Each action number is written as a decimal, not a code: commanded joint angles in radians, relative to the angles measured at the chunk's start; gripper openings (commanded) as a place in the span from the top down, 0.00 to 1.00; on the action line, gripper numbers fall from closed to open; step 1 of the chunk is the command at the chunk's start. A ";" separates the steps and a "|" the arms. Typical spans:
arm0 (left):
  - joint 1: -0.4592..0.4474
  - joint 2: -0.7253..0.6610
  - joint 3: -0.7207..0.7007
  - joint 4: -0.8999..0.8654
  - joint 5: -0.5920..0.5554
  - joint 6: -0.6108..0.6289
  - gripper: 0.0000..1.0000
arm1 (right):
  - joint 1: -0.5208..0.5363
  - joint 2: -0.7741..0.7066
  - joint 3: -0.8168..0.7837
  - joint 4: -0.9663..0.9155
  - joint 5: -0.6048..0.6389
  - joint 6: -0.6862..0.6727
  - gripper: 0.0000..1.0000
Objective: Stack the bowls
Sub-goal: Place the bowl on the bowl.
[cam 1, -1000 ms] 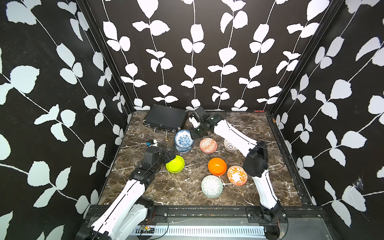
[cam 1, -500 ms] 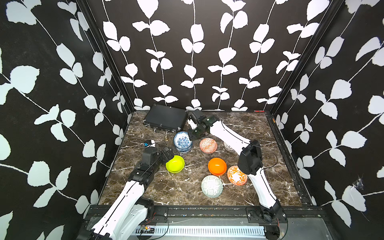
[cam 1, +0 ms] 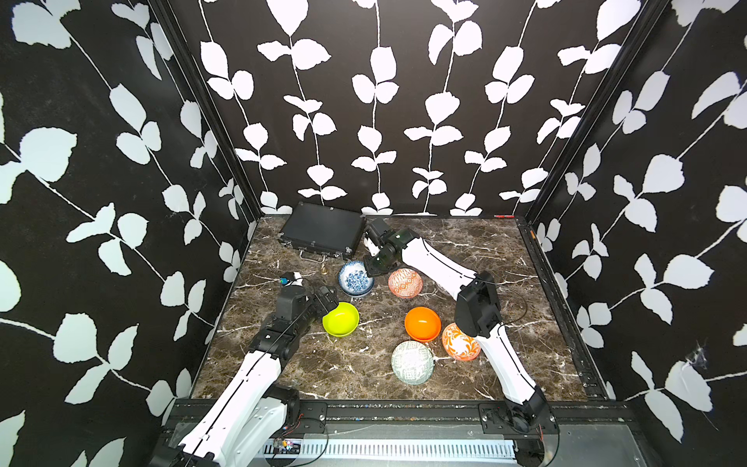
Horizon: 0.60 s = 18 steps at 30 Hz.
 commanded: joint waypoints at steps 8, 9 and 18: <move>0.007 -0.004 -0.014 0.018 0.003 -0.011 0.01 | 0.004 0.021 0.060 -0.035 0.041 0.010 1.00; 0.008 -0.004 -0.015 0.018 0.001 -0.012 0.01 | 0.005 0.020 0.059 -0.035 0.039 0.010 1.00; 0.008 -0.001 -0.015 0.015 0.002 -0.013 0.01 | 0.018 0.025 0.058 -0.030 0.039 0.011 1.00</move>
